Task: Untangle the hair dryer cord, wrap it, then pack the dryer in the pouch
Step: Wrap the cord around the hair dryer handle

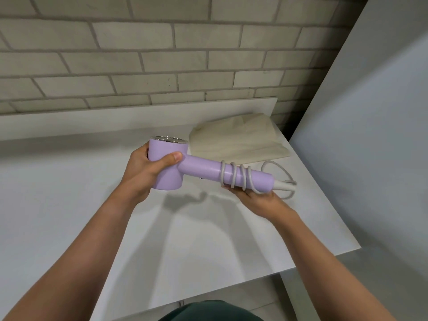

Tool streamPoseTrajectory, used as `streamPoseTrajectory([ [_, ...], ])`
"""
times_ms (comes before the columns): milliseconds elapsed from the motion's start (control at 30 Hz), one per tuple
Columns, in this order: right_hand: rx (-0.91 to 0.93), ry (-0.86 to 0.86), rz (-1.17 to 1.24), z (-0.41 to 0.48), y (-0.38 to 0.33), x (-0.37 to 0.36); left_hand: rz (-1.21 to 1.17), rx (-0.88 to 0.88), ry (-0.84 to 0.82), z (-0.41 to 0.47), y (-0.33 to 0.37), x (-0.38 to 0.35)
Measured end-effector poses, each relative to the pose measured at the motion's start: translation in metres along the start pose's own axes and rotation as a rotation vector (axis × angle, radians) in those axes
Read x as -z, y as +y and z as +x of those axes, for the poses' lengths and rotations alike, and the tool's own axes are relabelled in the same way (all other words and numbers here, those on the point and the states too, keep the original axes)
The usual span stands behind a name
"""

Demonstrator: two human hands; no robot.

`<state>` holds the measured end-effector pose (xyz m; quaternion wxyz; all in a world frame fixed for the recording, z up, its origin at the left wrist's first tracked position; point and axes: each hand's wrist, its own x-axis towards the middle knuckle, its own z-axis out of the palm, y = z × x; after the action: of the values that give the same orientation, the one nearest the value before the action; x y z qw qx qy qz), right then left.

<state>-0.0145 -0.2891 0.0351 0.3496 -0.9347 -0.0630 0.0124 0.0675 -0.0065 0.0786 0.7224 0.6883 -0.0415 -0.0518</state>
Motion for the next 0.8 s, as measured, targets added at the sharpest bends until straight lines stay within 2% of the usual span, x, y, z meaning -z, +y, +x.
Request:
streamPoseTrajectory([
  [67,0.031,-0.025,0.045,-0.001,-0.01,-0.001,0.011,0.005,0.036,0.002,0.0,0.0],
  [167,0.147,-0.101,-0.038,0.002,-0.024,0.001,0.005,0.012,0.107,0.006,0.001,-0.002],
  [333,0.146,-0.198,-0.14,-0.003,-0.038,0.008,0.033,0.001,0.195,0.012,0.007,-0.01],
  [500,0.135,-0.277,-0.159,-0.013,-0.05,0.027,0.193,-0.033,0.302,0.019,0.003,-0.012],
  [600,0.105,-0.321,-0.214,-0.021,-0.053,0.038,0.334,-0.071,0.297,0.019,-0.003,-0.011],
  [667,0.126,-0.301,-0.263,-0.022,-0.054,0.045,0.412,-0.096,0.279,0.016,-0.008,-0.011],
  [800,0.169,-0.106,-0.424,-0.019,-0.048,0.059,0.484,-0.102,0.189,0.012,-0.015,-0.01],
])
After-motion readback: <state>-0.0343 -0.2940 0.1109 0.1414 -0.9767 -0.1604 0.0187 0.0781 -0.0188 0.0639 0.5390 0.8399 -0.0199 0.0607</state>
